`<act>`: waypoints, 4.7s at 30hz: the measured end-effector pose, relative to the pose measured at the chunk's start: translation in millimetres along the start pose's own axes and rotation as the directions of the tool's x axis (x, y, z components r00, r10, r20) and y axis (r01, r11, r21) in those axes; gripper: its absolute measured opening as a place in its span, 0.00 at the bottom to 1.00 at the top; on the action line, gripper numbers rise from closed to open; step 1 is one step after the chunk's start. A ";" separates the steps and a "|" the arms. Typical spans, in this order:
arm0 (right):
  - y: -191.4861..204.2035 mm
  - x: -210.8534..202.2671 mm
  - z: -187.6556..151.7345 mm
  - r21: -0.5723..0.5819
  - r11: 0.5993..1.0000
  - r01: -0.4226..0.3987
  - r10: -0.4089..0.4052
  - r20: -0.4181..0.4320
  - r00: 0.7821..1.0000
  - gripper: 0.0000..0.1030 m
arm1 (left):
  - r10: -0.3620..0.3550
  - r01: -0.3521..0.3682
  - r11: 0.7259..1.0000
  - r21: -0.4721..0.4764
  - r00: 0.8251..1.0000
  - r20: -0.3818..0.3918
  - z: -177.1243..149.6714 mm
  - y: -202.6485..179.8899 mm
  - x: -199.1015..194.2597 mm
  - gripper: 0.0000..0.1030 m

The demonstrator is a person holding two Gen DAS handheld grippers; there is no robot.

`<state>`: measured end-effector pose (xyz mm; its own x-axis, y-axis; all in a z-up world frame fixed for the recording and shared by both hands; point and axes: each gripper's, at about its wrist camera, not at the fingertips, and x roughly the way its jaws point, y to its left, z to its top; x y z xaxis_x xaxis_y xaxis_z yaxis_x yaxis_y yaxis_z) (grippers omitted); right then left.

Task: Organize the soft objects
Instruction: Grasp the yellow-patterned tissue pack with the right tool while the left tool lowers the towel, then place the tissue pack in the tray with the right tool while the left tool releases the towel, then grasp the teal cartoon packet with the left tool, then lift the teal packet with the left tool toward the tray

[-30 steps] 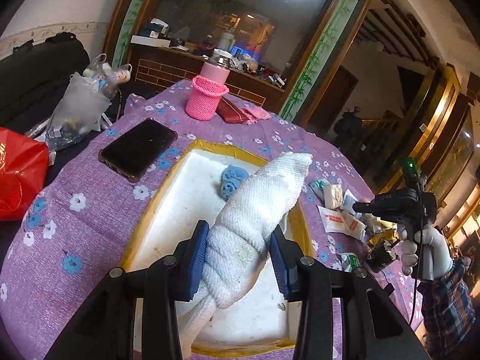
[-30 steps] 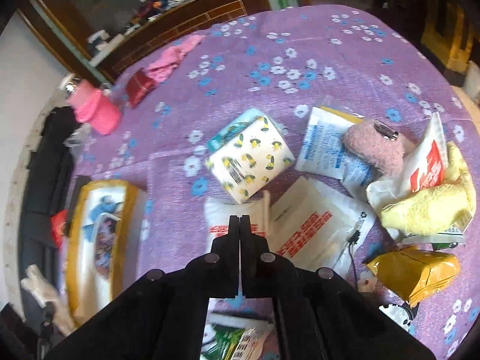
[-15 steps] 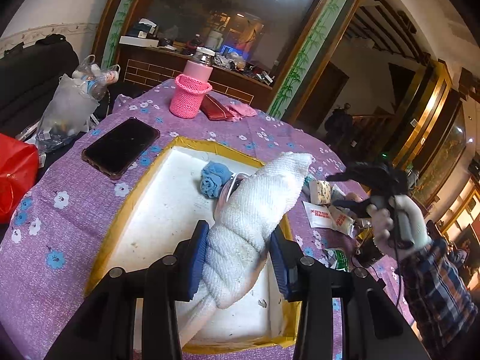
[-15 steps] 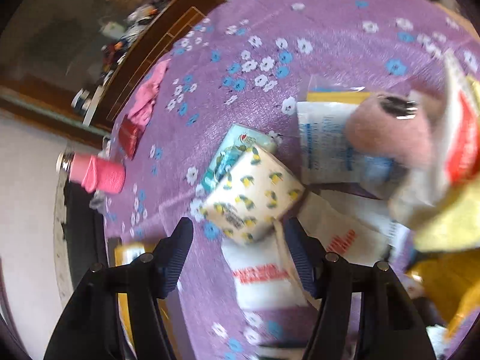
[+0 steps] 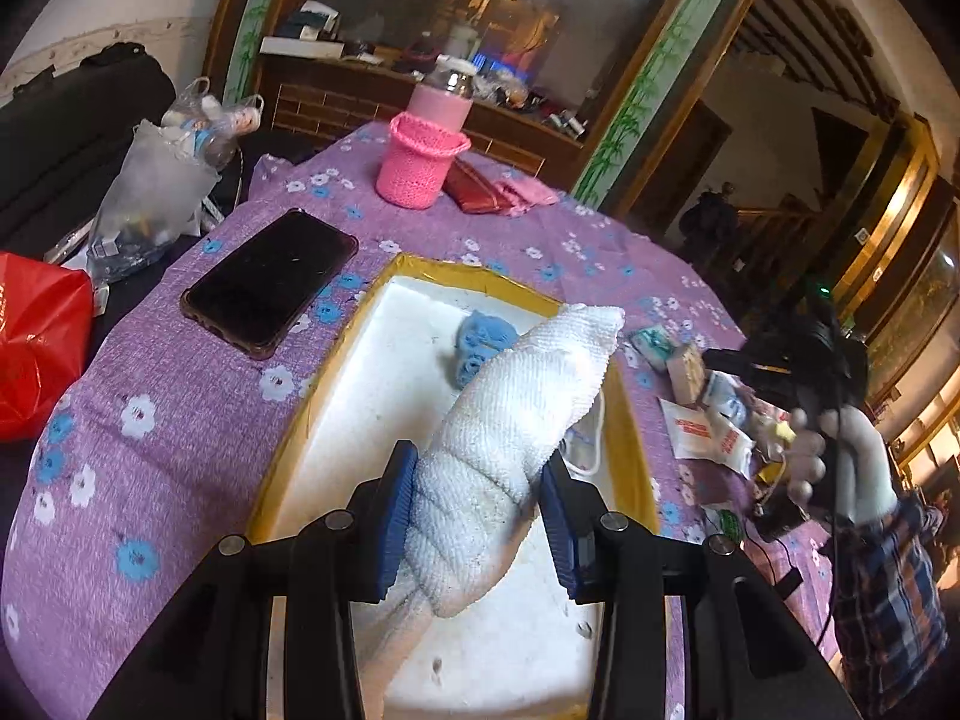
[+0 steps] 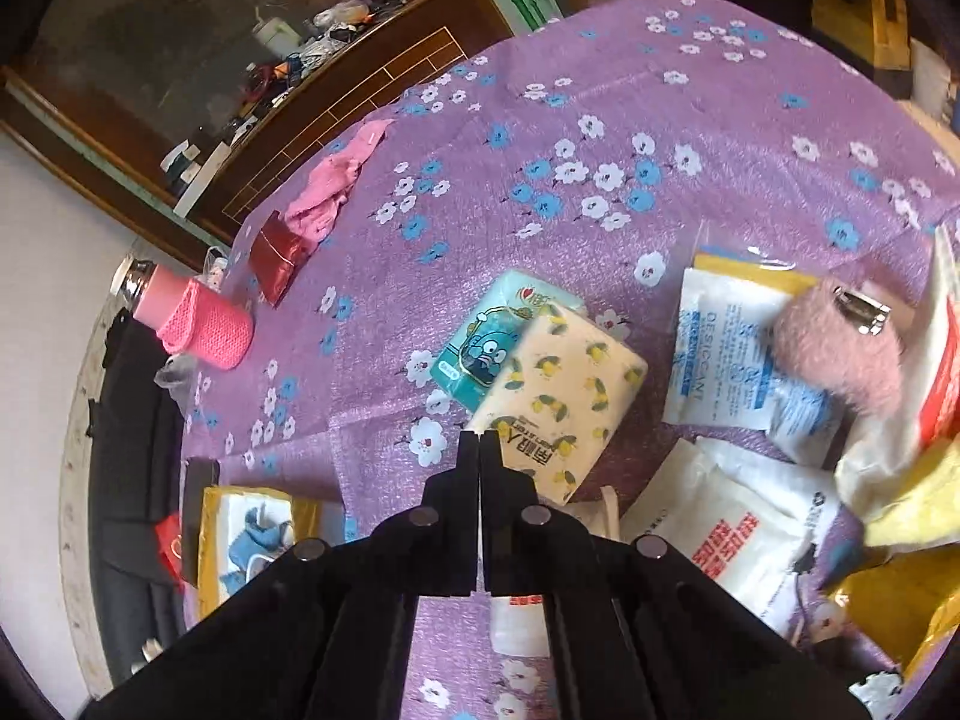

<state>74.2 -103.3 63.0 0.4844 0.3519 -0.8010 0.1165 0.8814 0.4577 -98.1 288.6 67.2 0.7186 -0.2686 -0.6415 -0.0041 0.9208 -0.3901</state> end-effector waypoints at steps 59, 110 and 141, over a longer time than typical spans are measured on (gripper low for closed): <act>212.6 68.2 -197.0 -0.609 0.775 -0.169 -0.057 -0.334 0.941 0.52 | 0.100 -0.063 0.969 -0.238 0.985 0.144 -25.1 66.2 -60.0 0.65; -215.7 -123.4 -10.3 -0.014 1.000 -0.028 0.031 0.339 0.940 0.78 | 0.062 -0.017 0.946 0.323 0.990 -0.128 14.2 -213.9 69.2 0.72; -233.0 -114.8 -7.3 0.059 0.998 -0.030 0.010 0.313 0.950 0.78 | 0.186 -0.013 0.818 0.575 0.952 -0.242 58.3 -269.4 291.6 0.39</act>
<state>-14.9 -346.7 45.5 0.7324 0.2442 -0.6356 0.1529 0.8506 0.5030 153.1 -21.2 23.8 0.5154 -0.1531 -0.8432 0.3871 0.9194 0.0697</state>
